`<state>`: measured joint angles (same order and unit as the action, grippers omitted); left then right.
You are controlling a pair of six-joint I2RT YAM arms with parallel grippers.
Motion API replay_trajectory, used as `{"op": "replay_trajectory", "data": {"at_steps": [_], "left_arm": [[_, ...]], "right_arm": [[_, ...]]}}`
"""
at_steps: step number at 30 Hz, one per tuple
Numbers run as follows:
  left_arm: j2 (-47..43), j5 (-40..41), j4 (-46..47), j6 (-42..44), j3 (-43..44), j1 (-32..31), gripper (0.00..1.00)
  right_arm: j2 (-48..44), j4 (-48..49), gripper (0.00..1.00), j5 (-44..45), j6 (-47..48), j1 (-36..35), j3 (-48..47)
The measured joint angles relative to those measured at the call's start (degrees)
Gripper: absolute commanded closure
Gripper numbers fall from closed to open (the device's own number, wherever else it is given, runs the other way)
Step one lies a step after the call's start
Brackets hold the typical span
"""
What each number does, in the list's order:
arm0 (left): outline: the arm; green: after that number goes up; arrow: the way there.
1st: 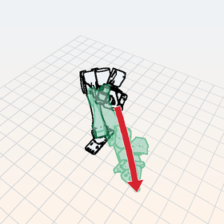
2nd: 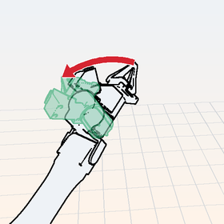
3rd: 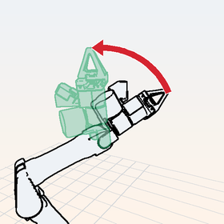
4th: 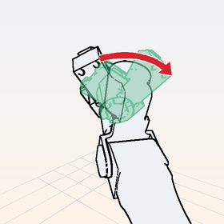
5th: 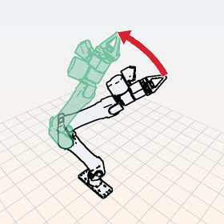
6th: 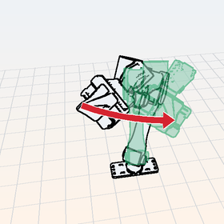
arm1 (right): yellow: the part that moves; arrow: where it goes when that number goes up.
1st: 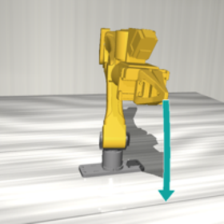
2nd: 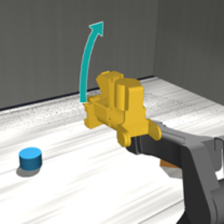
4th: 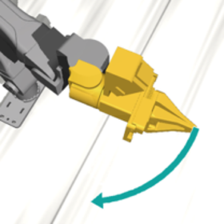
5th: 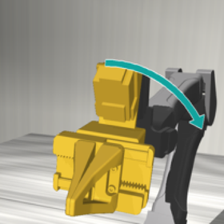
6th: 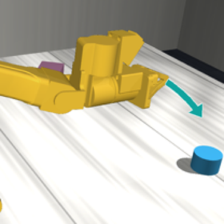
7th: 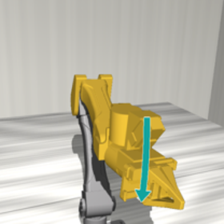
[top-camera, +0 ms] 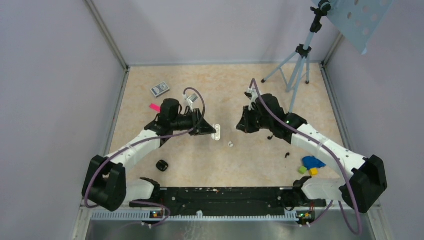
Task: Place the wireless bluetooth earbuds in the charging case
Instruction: Insert the left earbud into the left side groove of the charging case.
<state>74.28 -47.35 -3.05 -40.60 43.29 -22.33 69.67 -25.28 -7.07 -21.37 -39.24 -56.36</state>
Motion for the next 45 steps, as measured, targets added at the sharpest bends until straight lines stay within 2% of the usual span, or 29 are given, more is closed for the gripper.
{"op": "replay_trajectory", "data": {"at_steps": [5,12,22,32,45], "left_arm": [[-4.72,5.05,12.68,-5.95,-5.35,-2.1,0.97],[-4.61,7.96,18.88,-8.76,-5.92,-2.08,0.97],[-3.69,9.99,19.5,-12.5,-5.92,-2.08,0.99],[-2.6,9.94,18.82,-13.84,-5.92,-2.08,0.99],[-2.6,9.97,18.03,-14.58,-5.92,-2.08,0.99]], "right_arm": [[-3.32,7.48,1.0,-0.55,-11.15,-1.31,4.52],[-5.18,13.75,1.0,-0.52,-15.98,-3.06,6.23],[-4.98,18.73,1.0,5.11,-20.59,-10.29,7.96],[-0.79,19.69,1.0,10.29,-21.03,-10.49,7.32],[1.22,21.49,1.0,11.1,-22.93,-10.49,7.21]]}}
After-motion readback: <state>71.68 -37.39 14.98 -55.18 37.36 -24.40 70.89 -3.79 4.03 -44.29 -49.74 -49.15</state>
